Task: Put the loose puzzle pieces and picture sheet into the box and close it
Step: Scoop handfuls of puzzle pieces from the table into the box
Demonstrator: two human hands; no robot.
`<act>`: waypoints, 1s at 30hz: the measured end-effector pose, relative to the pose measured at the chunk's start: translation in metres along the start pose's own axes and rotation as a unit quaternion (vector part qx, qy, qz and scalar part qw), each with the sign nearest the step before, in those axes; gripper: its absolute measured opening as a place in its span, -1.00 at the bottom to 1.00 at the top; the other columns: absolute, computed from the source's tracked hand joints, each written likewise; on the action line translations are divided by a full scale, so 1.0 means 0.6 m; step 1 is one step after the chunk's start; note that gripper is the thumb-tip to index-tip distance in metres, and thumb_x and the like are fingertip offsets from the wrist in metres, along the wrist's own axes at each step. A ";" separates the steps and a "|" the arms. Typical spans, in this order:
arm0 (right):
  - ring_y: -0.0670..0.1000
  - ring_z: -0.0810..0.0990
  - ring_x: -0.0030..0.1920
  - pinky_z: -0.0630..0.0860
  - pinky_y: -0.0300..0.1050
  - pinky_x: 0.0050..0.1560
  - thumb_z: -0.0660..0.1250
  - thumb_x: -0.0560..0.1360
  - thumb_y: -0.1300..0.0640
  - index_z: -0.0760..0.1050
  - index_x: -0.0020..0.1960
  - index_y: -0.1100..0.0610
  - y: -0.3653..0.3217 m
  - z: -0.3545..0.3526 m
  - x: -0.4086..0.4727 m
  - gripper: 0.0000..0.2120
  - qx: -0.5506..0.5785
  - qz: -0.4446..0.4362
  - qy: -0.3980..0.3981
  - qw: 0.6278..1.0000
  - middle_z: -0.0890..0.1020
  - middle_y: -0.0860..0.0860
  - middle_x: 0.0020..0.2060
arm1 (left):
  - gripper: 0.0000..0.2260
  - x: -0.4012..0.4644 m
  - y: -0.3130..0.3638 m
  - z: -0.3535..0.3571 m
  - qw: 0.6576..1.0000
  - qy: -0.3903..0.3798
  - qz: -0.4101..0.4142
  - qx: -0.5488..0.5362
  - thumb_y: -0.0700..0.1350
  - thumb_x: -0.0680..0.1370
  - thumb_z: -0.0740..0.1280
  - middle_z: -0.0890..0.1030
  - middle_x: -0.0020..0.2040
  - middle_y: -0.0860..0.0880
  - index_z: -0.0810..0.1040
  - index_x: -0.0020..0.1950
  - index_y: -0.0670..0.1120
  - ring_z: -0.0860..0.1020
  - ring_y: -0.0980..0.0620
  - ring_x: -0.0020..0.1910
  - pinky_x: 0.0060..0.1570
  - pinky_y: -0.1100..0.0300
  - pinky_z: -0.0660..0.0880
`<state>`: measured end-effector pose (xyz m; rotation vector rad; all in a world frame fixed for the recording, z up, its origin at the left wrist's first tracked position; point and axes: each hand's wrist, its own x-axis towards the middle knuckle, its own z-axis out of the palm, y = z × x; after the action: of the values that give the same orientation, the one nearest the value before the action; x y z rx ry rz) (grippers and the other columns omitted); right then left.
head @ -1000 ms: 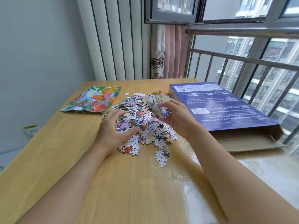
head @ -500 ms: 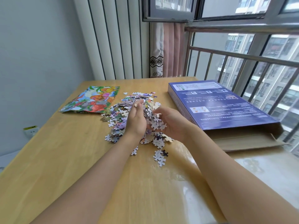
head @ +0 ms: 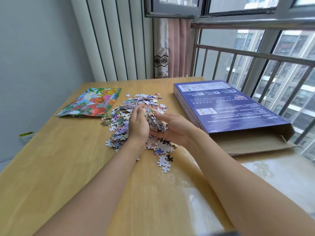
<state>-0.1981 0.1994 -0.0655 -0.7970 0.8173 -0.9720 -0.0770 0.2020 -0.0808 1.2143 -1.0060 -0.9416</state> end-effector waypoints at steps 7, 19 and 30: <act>0.14 0.66 -0.04 0.65 0.04 -0.06 0.34 0.61 0.20 0.48 0.32 0.36 -0.003 0.004 -0.005 -0.66 0.002 -0.015 -0.011 1.000 0.59 0.21 0.11 | -0.68 -0.011 0.009 0.001 0.998 -0.024 0.041 0.029 -0.09 0.72 0.08 0.49 0.39 0.03 0.47 0.43 0.02 0.45 0.14 0.31 0.39 0.08 0.38; 0.18 0.63 -0.03 0.66 0.00 -0.04 0.37 0.58 0.26 0.50 0.26 0.38 -0.041 -0.012 -0.056 -0.70 0.025 -0.001 0.028 0.999 0.59 0.27 0.09 | -0.77 -0.018 0.033 -0.008 0.998 -0.016 0.058 -0.015 -0.05 0.70 0.14 0.62 0.12 0.03 0.54 0.25 -0.03 0.59 0.01 0.17 0.17 0.10 0.55; 0.18 0.61 0.01 0.67 -0.05 -0.11 0.37 0.56 0.26 0.56 0.17 0.30 -0.153 -0.157 -0.206 -0.79 -0.034 -0.059 0.130 0.989 0.63 0.24 0.05 | -0.43 -0.089 0.038 0.154 0.831 -0.234 0.253 0.437 0.19 0.36 0.47 0.48 0.24 0.03 0.46 0.29 0.00 0.45 -0.06 0.23 0.15 0.01 0.49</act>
<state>-0.3554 0.2620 -0.0027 -0.7936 1.0408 -1.1759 -0.1799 0.2296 -0.0569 1.3333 -2.1881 -0.3160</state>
